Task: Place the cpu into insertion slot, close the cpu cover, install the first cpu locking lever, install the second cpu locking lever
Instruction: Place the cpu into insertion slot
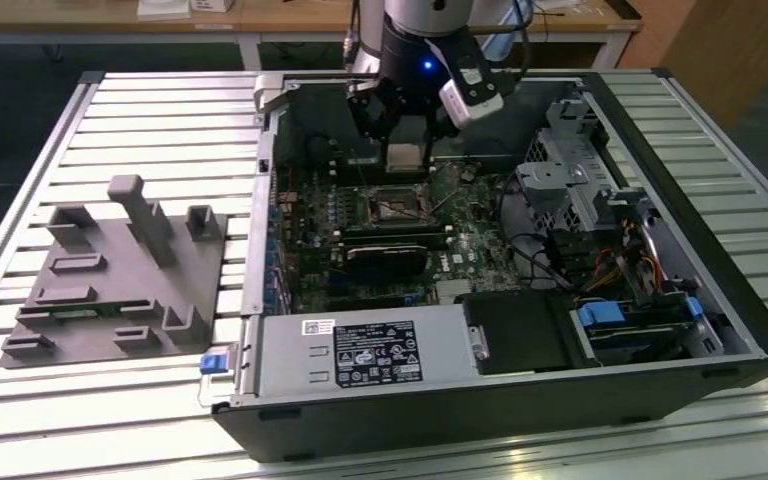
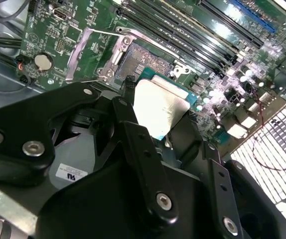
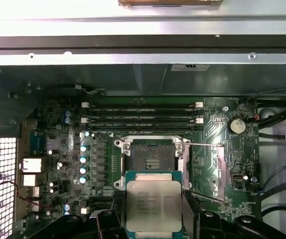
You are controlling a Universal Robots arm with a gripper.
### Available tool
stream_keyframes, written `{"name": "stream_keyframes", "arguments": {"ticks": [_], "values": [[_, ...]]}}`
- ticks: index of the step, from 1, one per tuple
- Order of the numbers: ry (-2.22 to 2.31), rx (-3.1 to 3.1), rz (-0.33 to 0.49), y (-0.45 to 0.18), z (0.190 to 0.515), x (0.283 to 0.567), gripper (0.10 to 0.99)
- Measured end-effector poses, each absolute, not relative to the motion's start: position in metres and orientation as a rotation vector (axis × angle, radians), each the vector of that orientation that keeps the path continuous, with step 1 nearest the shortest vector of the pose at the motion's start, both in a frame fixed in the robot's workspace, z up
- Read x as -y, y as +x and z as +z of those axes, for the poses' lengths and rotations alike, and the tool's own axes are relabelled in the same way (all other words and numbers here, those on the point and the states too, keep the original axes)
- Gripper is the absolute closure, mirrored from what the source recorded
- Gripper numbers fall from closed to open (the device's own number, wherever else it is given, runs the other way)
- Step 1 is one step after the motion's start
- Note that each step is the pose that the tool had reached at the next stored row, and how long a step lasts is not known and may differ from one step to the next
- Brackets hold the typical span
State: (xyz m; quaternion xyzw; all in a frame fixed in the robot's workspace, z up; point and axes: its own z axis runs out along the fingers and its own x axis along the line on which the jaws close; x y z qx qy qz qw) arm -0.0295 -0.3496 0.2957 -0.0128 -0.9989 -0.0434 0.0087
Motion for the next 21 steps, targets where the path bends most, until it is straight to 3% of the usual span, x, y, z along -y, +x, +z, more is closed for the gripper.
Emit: {"name": "stream_keyframes", "arguments": {"ticks": [21], "values": [[-0.040, 3.121, -0.127, -0.027, 0.260, 0.342, 0.549]]}}
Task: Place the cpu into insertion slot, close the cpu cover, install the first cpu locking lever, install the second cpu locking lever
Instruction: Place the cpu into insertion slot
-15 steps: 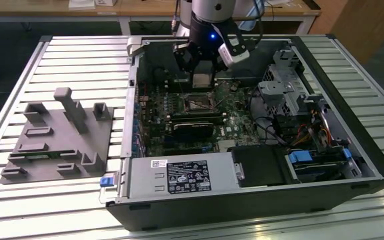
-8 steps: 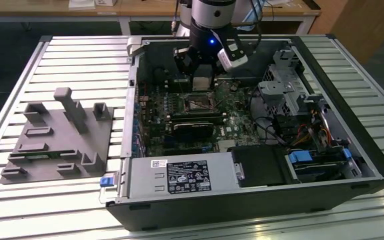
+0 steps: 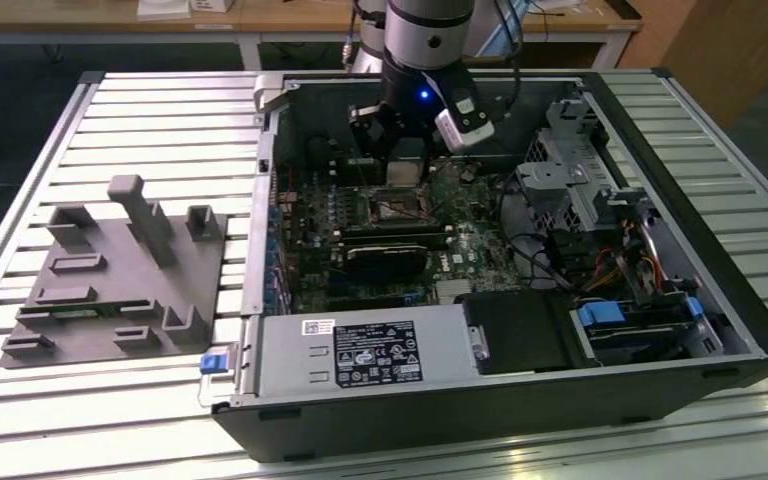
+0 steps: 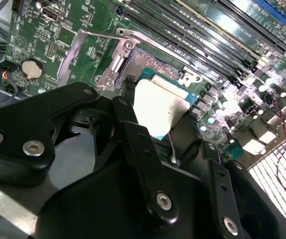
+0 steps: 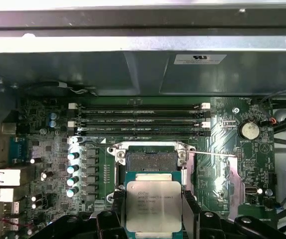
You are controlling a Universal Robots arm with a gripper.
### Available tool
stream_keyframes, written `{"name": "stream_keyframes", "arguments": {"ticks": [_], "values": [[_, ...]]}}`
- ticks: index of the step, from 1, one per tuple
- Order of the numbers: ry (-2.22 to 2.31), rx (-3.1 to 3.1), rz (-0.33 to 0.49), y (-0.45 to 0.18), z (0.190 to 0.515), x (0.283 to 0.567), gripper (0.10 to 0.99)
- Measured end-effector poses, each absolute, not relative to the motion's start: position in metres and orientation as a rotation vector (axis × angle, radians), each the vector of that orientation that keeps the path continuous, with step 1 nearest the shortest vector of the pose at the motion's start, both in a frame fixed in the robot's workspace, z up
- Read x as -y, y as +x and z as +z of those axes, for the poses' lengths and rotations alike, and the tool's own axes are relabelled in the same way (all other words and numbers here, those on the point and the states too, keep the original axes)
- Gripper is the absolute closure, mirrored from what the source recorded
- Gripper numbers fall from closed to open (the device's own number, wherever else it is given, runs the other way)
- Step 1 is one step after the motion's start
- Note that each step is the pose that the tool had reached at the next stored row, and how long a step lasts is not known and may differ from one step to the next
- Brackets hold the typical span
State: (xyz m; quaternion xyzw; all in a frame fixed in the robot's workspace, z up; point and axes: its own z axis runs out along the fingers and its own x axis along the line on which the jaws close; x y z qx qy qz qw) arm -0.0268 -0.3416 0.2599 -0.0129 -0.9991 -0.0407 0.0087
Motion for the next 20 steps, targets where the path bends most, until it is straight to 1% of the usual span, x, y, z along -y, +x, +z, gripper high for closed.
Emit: {"name": "stream_keyframes", "arguments": {"ticks": [8, 20], "values": [[-0.052, 3.122, -0.122, -0.0266, 0.2580, 0.3416, 0.549], [-0.355, 3.109, -0.124, -0.0266, 0.2564, 0.3416, 0.549]]}}
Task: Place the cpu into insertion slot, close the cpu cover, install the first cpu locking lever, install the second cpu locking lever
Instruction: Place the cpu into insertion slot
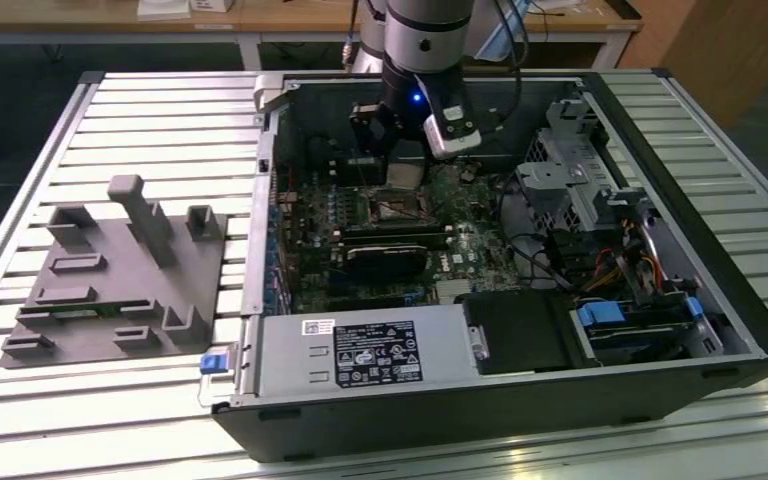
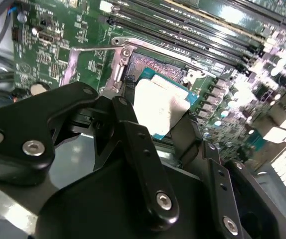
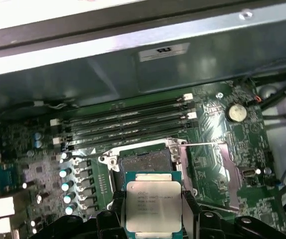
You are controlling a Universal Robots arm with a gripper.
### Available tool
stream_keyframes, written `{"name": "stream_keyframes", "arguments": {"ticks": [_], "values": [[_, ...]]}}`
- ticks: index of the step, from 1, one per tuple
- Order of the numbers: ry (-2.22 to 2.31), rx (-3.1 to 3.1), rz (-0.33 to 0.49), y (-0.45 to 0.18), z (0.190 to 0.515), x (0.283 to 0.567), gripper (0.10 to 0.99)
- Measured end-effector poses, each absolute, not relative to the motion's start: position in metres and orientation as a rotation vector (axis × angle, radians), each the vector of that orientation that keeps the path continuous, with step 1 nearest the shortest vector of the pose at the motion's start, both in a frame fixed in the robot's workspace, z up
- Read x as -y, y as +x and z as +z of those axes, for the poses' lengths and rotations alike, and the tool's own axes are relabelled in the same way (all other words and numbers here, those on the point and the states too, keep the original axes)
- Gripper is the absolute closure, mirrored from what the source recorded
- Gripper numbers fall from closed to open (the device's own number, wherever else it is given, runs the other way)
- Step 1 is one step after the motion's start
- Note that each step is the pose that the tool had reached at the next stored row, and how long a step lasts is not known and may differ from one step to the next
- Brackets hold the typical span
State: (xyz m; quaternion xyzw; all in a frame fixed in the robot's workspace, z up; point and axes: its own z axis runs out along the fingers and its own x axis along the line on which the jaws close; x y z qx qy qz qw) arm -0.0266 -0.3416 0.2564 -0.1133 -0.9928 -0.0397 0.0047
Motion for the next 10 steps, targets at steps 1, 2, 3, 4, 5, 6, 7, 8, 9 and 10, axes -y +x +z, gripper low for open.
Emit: {"name": "stream_keyframes", "arguments": {"ticks": [1, 2, 3, 4, 5, 6, 7, 8, 9, 10], "values": [[-0.380, 3.107, -0.125, -0.0266, 0.2563, 0.3416, 0.549], [-0.408, 3.104, -0.125, -0.0267, 0.2562, 0.3416, 0.549], [-0.433, 3.102, -0.125, -0.0266, 0.2561, 0.3416, 0.549], [-0.459, 3.099, -0.125, -0.0266, 0.2560, 0.3416, 0.549], [-0.484, 3.095, -0.125, -0.0266, 0.2559, 0.3416, 0.549], [-0.510, 3.092, -0.125, -0.0267, 0.2558, 0.3416, 0.549], [-0.535, 3.088, -0.125, -0.0266, 0.2556, 0.3416, 0.549], [-0.560, 3.085, -0.125, -0.0266, 0.2555, 0.3416, 0.549], [-0.584, 3.081, -0.125, -0.0267, 0.2554, 0.3416, 0.549], [-0.609, 3.077, -0.125, -0.0266, 0.2553, 0.3416, 0.549]]}}
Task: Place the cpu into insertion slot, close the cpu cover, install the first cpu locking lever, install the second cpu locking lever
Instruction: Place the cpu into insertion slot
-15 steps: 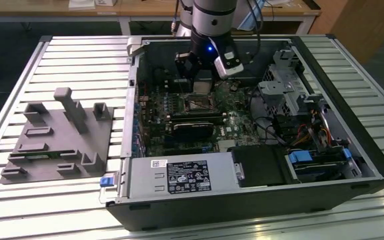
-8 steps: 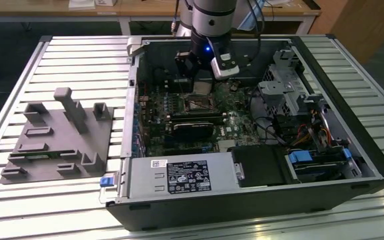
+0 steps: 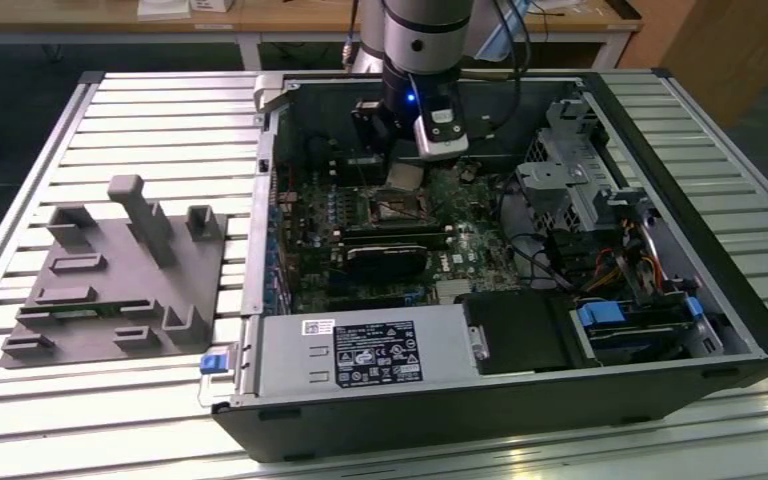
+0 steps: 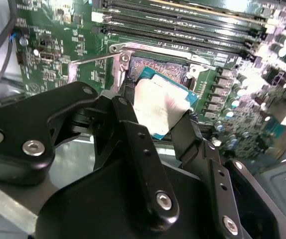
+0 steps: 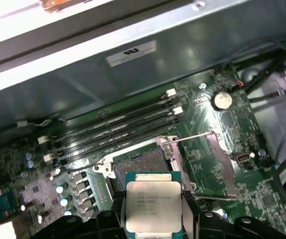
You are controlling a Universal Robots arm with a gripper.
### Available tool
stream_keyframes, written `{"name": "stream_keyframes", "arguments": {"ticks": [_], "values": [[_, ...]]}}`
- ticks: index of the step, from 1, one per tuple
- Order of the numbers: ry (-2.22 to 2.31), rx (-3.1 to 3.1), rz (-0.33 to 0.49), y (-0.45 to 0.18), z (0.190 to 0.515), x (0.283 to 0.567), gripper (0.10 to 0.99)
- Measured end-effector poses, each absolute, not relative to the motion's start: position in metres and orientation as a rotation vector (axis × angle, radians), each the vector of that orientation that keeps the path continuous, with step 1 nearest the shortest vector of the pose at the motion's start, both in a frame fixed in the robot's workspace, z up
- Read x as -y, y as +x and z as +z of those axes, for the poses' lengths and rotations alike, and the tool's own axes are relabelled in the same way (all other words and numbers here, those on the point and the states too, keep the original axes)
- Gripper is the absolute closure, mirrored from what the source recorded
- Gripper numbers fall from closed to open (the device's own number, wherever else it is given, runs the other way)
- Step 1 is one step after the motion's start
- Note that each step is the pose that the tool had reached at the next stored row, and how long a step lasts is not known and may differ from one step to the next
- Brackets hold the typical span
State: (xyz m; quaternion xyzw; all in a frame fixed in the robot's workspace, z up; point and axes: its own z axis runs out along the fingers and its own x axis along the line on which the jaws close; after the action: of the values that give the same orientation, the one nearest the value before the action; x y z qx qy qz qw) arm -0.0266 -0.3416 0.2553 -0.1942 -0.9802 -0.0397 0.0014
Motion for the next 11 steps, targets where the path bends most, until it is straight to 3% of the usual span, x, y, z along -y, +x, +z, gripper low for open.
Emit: {"name": "stream_keyframes", "arguments": {"ticks": [11], "values": [[-0.884, 3.017, -0.124, -0.0267, 0.2539, 0.3416, 0.549]]}}
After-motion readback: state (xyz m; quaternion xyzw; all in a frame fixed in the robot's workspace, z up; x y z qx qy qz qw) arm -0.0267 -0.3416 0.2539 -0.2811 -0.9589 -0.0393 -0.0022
